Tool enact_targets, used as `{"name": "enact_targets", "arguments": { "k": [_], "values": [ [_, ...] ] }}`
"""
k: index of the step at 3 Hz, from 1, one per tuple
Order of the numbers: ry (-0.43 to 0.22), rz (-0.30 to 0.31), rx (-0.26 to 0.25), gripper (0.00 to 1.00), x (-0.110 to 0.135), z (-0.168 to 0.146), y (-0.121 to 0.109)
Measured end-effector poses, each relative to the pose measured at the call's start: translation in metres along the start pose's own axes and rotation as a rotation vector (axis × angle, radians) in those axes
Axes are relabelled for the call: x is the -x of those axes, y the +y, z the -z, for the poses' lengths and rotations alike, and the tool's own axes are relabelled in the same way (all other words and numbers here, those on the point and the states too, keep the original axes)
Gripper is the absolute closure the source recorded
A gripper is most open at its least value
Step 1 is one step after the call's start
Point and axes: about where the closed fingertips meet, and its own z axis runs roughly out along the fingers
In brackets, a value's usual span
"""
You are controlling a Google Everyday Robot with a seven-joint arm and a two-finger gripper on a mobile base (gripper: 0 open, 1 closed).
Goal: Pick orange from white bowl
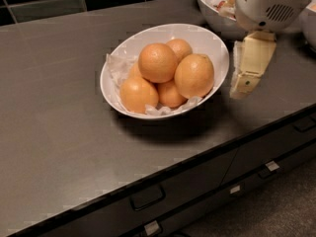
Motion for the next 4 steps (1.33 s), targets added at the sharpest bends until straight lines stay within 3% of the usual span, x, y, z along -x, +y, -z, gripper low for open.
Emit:
{"name": "enact_targets", "arguments": {
  "k": [1, 2, 4],
  "values": [
    [-0.019, 0.067, -0.001, 0.0, 0.029, -0.004, -0.016],
    [-0.031, 0.076, 0.001, 0.0, 0.041, -0.011, -0.026],
    [-0.058, -0.059, 0.073, 0.0, 0.014, -0.048, -0.024]
  ]
}}
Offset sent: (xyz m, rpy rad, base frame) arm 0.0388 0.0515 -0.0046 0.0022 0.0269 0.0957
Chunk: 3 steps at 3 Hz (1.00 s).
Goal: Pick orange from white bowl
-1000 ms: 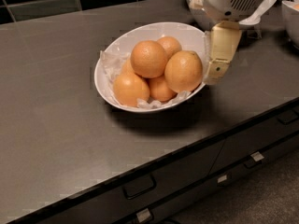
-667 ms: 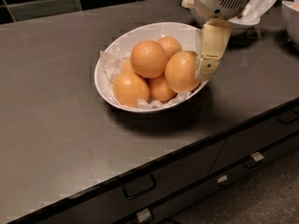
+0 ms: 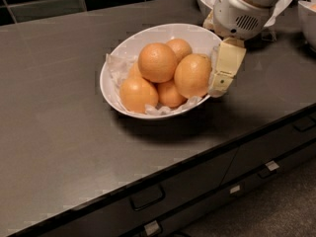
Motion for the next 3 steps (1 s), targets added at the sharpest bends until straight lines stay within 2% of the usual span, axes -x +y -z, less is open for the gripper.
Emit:
{"name": "enact_targets", "arguments": {
  "k": [1, 3],
  "values": [
    [-0.012, -0.003, -0.001, 0.0, 0.0074, -0.0033, 0.0006],
    [-0.014, -0.013, 0.002, 0.33, 0.0174, -0.0037, 0.0052]
  ]
}}
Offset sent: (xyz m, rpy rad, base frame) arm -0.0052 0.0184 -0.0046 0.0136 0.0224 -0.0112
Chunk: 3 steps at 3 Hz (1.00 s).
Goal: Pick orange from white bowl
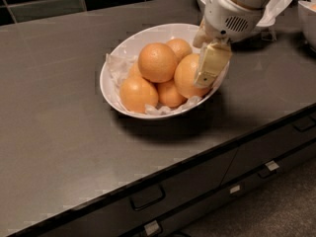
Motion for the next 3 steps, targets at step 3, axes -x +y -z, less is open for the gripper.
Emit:
{"name": "enact_targets", "arguments": {
  "k": [3],
  "values": [
    [-0.017, -0.005, 0.028, 0.39, 0.0073, -0.0076, 0.0045]
  ]
}}
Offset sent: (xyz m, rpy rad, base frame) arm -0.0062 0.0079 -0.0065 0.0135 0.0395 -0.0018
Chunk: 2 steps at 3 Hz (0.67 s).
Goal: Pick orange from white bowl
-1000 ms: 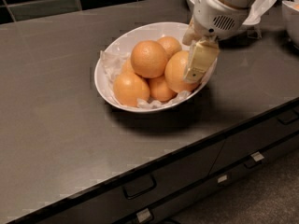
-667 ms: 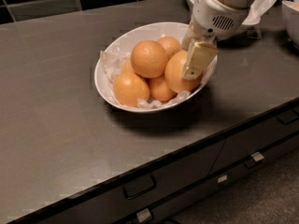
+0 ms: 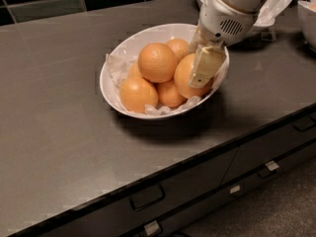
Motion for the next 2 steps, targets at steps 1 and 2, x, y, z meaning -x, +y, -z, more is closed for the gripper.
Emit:
{"name": "enact_targets", "arguments": {
  "k": [1, 2],
  "values": [
    [-0.019, 0.005, 0.021, 0.38, 0.0025, -0.0039, 0.0019],
    [-0.031, 0.008, 0.042, 0.37, 0.0039, -0.009, 0.0019]
  ]
}}
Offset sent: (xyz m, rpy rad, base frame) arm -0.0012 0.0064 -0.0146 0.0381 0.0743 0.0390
